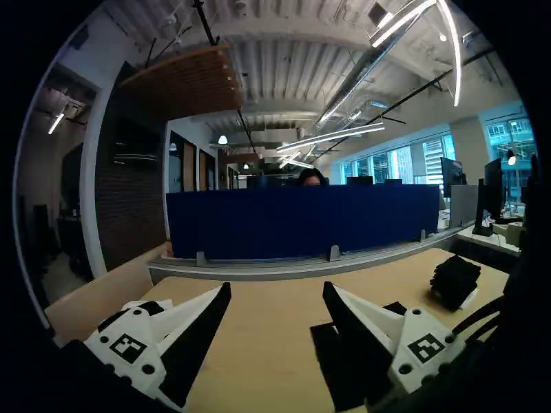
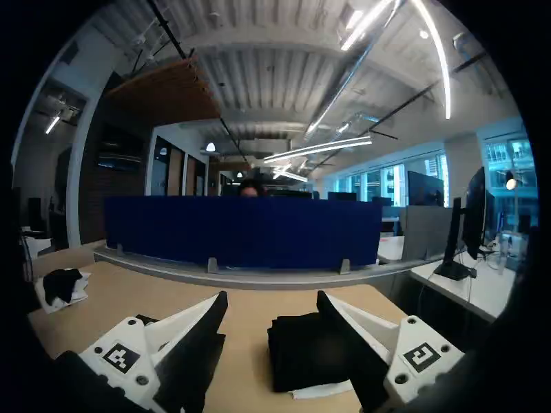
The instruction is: Fold towel
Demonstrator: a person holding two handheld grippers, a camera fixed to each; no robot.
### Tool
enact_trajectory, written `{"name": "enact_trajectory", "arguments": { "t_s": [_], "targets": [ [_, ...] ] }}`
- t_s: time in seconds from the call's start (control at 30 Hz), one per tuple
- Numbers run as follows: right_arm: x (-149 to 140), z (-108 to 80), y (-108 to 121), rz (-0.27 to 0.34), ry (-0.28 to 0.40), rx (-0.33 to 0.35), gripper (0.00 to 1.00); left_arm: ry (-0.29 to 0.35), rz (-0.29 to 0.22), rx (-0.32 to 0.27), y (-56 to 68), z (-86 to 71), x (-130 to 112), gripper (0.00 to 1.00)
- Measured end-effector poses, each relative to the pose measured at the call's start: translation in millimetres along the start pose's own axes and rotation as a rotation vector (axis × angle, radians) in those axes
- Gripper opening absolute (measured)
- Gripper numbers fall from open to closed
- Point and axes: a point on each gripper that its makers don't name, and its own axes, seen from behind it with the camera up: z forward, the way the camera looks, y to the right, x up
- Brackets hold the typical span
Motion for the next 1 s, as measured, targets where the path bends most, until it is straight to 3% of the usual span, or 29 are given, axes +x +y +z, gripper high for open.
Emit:
{"name": "enact_trajectory", "arguments": {
  "t_s": [0.2,0.33,0.6,0.8,0.9,1.0],
  "targets": [
    [9,2.6,-6,-0.032,-0.044,0.039,1.0,-0.033,0.034,-0.036,4.9,-2.7,10,0.99],
    [9,0.9,-18,-0.073,-0.08,0.1,1.0,-0.078,0.065,-0.107,18.6,-5.5,8,0.99],
    [-1,-10.2,-48,-0.134,-0.211,0.276,1.0,-0.202,0.156,-0.29,54.7,-18.0,-10,0.99],
    [-27,-30.6,-76,-0.187,-0.36,0.456,1.0,-0.298,0.21,-0.446,86.4,-34.7,-31,0.99],
    [-41,-38.3,-85,-0.216,-0.418,0.519,1.0,-0.33,0.23,-0.485,93.0,-40.4,-40,0.99],
    [-47,-37.9,-87,-0.231,-0.425,0.539,1.0,-0.345,0.244,-0.489,94.0,-41.7,-47,0.99]
  ]
}}
